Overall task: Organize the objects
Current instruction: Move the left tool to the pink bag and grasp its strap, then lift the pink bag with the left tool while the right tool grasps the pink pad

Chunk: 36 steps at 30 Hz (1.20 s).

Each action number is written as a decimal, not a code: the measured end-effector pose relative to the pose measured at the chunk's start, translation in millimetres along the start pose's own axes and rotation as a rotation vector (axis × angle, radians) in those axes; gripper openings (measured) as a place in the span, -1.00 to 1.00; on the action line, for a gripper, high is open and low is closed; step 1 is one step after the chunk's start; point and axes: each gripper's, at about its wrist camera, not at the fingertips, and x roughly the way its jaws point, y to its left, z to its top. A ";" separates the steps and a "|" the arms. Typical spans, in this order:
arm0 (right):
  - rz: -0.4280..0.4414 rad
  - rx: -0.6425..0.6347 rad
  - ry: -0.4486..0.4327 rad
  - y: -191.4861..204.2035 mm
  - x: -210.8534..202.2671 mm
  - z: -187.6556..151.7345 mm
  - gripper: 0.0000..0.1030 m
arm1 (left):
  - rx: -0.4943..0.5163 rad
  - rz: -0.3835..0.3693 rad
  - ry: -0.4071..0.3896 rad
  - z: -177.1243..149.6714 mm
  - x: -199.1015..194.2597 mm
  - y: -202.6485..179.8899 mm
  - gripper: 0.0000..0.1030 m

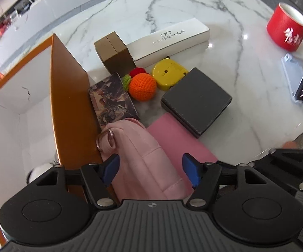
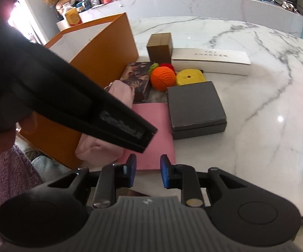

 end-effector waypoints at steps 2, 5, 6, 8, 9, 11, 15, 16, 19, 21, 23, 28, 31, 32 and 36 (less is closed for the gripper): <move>-0.002 -0.005 0.001 0.5 0.9 -0.2 -0.33 | 0.026 -0.020 -0.009 -1.6 0.3 -1.0 0.06; -0.001 -0.005 0.006 0.2 2.0 -0.5 -0.30 | 0.048 -0.026 -0.029 -5.1 -1.0 -2.3 -0.08; -0.002 -0.005 0.006 0.1 1.8 -0.7 -0.27 | 0.055 -0.027 -0.041 -7.1 -2.3 -2.2 -0.13; -0.002 -0.011 0.003 0.5 1.3 -1.1 -0.25 | 0.052 -0.048 -0.065 -10.4 -6.4 1.4 -0.22; 0.000 -0.014 0.003 0.9 1.2 -1.3 -0.24 | 0.047 -0.065 -0.075 -11.9 -9.6 4.9 -0.27; 0.006 -0.023 0.003 2.4 1.1 -1.9 -0.22 | 0.035 -0.109 -0.100 -14.7 -17.7 12.8 -0.29; 0.010 -0.058 0.000 11.4 3.5 -4.7 -0.08 | 0.049 -0.154 -0.153 -21.4 -34.9 24.7 -0.33; 0.009 -0.072 -0.001 13.6 4.2 -4.2 -0.07 | 0.045 -0.162 -0.160 -22.6 -38.0 27.5 -0.33; 0.008 -0.115 -0.012 23.5 5.7 -3.4 0.15 | 0.020 -0.204 -0.174 -26.2 -44.7 35.4 -0.34; -0.005 -0.155 -0.024 30.6 10.0 -1.2 0.24 | -0.001 -0.225 -0.193 -30.1 -49.2 41.5 -0.34; -0.027 -0.207 -0.028 39.6 15.5 -0.5 0.25 | -0.026 -0.249 -0.221 -34.0 -54.6 48.9 -0.34; -0.114 -0.332 -0.021 59.8 34.7 -2.8 0.35 | -0.121 -0.357 -0.272 -40.7 -63.0 75.5 -0.34; -0.163 -0.379 -0.010 68.5 47.1 -1.3 0.35 | -0.175 -0.430 -0.282 -42.2 -62.9 87.5 -0.34; -0.182 -0.392 -0.005 69.1 50.2 -1.0 0.35 | -0.188 -0.446 -0.284 -42.9 -62.4 90.2 -0.34; -0.268 -0.443 -0.002 78.5 60.3 -2.2 0.35 | -0.209 -0.475 -0.299 -46.9 -63.0 96.7 -0.34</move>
